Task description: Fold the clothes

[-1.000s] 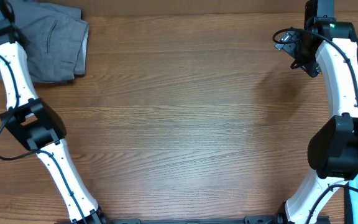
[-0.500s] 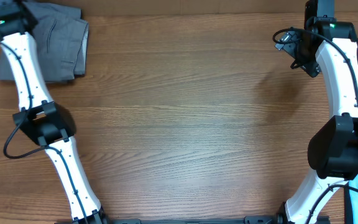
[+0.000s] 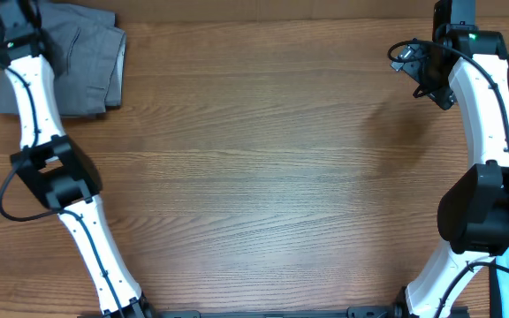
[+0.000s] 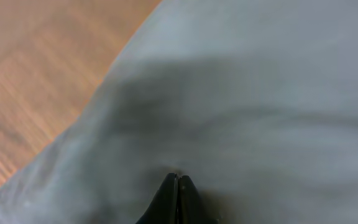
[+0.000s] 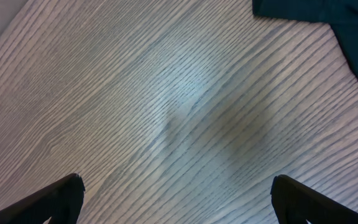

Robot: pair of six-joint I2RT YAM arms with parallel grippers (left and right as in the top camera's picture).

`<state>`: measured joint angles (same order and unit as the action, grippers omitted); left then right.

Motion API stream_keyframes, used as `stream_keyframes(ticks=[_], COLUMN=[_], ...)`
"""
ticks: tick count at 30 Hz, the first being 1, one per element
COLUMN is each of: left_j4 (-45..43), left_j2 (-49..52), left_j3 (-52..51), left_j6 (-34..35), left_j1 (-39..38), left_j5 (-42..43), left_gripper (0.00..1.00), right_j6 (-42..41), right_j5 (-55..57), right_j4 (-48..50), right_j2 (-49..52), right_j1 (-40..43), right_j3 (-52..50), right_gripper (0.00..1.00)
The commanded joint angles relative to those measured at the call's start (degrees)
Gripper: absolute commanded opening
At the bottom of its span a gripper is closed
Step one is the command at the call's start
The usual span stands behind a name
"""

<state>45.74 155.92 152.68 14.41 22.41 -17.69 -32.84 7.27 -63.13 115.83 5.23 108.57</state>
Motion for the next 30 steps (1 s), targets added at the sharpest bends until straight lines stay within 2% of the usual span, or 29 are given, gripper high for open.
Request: stream_keyframes(ticks=[1,6,17,23,30], left_j4=[-0.3,1.4,0.7,-1.0,-2.3], left_j2=[0.1,-0.2,-4.6,-3.7,0.8], left_j3=[-3.9,-4.7,6.3,5.9,4.9], left_j6=[-1.1,-1.8,-1.9,-2.4,-2.4], left_j1=[2.7,3.7,-3.2,-6.7,-6.8], left_j5=[0.2,1.1,1.2,1.3,1.3], left_gripper=[0.04,0.04,0.04,0.04,0.04], right_j6=[-0.2,-0.2,-0.2,-0.2,-0.2], right_j5=[0.0,0.0,0.0,0.0,0.0], right_j4=[0.1,0.1,0.0,0.0,0.1], right_j2=[-0.9,-0.9,-0.9,-0.9,-0.9], right_j1=[0.1,0.1,0.1,0.1,0.1], right_j3=[1.2,1.2,1.2,1.2,1.2], right_gripper=[1.0,1.0,1.0,1.0,1.0])
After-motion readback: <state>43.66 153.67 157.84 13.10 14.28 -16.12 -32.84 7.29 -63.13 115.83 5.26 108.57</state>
